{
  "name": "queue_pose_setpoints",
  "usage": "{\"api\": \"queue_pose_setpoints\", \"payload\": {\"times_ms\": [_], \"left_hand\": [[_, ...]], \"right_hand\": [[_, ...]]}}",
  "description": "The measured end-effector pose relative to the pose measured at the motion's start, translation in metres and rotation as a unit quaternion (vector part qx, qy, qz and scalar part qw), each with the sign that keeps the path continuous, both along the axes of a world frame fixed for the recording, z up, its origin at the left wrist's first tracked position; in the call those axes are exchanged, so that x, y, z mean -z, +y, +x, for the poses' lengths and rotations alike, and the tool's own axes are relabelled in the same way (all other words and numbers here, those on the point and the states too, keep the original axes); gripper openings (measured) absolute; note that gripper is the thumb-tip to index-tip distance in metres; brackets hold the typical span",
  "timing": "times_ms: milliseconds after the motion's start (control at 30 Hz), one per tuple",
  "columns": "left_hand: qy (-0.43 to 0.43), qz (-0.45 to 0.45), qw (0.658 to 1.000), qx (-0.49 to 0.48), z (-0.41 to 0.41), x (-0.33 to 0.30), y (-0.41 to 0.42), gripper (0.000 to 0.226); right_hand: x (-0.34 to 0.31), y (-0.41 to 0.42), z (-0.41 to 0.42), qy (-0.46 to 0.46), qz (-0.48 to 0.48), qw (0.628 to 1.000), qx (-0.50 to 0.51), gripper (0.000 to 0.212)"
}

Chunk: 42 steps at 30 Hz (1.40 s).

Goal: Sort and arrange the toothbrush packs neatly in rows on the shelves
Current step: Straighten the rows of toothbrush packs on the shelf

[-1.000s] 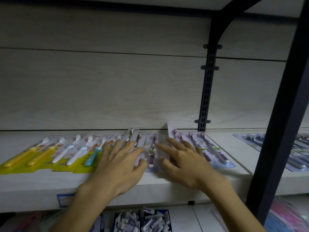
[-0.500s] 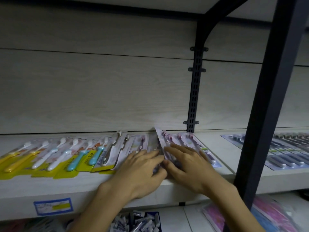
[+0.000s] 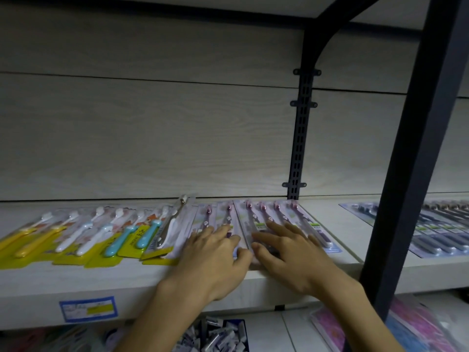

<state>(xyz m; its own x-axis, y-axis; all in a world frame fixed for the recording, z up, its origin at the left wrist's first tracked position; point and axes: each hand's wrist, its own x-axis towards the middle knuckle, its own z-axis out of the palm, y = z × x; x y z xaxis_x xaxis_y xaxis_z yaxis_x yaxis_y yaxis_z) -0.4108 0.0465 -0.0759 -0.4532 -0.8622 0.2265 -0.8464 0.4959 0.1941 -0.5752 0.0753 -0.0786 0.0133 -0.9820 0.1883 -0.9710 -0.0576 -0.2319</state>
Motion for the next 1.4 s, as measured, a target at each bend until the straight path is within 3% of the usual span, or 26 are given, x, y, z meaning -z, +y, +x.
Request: {"api": "queue_pose_setpoints", "payload": {"times_ms": [233,400,800,933,1400], "left_hand": [[0.021,-0.016,1.0,0.0,0.001,0.005,-0.001,0.05],[0.085,-0.024,0.996,-0.016,0.002,0.009,-0.002,0.044],[-0.014,0.019,0.999,-0.047,0.0,0.005,-0.001,0.05],[-0.004,-0.017,0.998,-0.06,-0.002,0.007,0.003,0.052],[0.047,-0.009,0.997,-0.058,0.001,0.008,0.003,0.055]], "right_hand": [[-0.002,-0.003,0.001,0.001,0.023,1.0,-0.011,0.045],[0.004,-0.002,0.003,0.005,0.02,1.0,-0.003,0.045],[0.01,-0.003,0.002,0.014,0.006,1.0,0.011,0.048],[0.01,-0.002,0.002,0.015,0.001,1.0,0.014,0.049],[0.012,-0.001,0.0,0.003,-0.011,1.0,-0.001,0.049]]}}
